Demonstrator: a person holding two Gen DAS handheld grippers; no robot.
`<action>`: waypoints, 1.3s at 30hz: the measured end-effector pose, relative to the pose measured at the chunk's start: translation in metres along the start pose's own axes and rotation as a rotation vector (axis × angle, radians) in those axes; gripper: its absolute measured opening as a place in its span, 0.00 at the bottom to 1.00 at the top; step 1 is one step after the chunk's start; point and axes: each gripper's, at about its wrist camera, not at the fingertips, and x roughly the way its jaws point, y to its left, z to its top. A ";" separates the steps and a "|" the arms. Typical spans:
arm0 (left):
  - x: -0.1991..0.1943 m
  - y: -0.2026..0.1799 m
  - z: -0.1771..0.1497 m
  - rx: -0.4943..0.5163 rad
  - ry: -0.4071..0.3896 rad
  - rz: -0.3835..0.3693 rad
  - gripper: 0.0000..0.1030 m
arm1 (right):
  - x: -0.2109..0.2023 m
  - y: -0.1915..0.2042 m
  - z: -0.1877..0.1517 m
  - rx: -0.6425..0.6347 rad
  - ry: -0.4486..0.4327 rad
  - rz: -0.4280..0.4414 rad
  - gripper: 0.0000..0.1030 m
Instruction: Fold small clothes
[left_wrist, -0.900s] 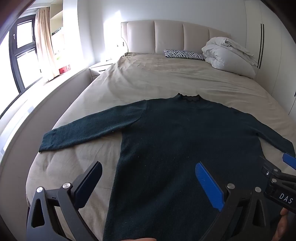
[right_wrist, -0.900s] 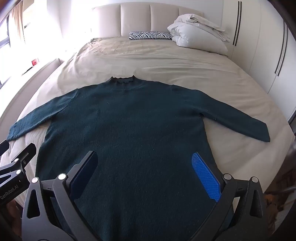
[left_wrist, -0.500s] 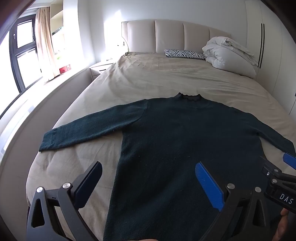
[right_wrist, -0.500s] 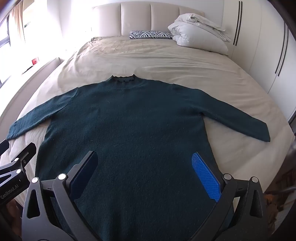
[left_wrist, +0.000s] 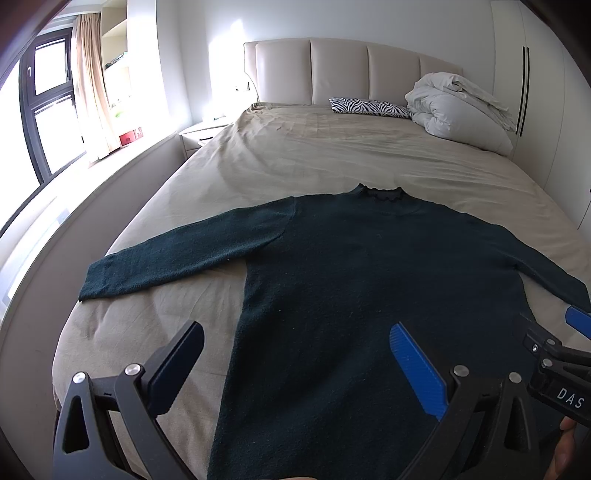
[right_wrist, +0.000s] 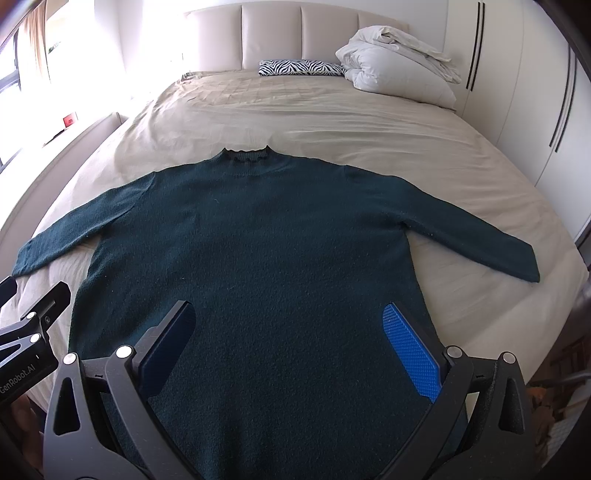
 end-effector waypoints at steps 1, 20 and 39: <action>0.000 0.000 0.000 0.000 0.000 0.000 1.00 | 0.000 0.000 0.000 0.000 0.000 0.000 1.00; 0.000 -0.001 0.000 0.000 0.001 0.000 1.00 | -0.001 0.002 0.004 -0.003 0.004 -0.001 1.00; 0.004 0.004 -0.001 0.000 0.005 0.001 1.00 | 0.011 0.003 -0.006 -0.002 0.008 0.000 1.00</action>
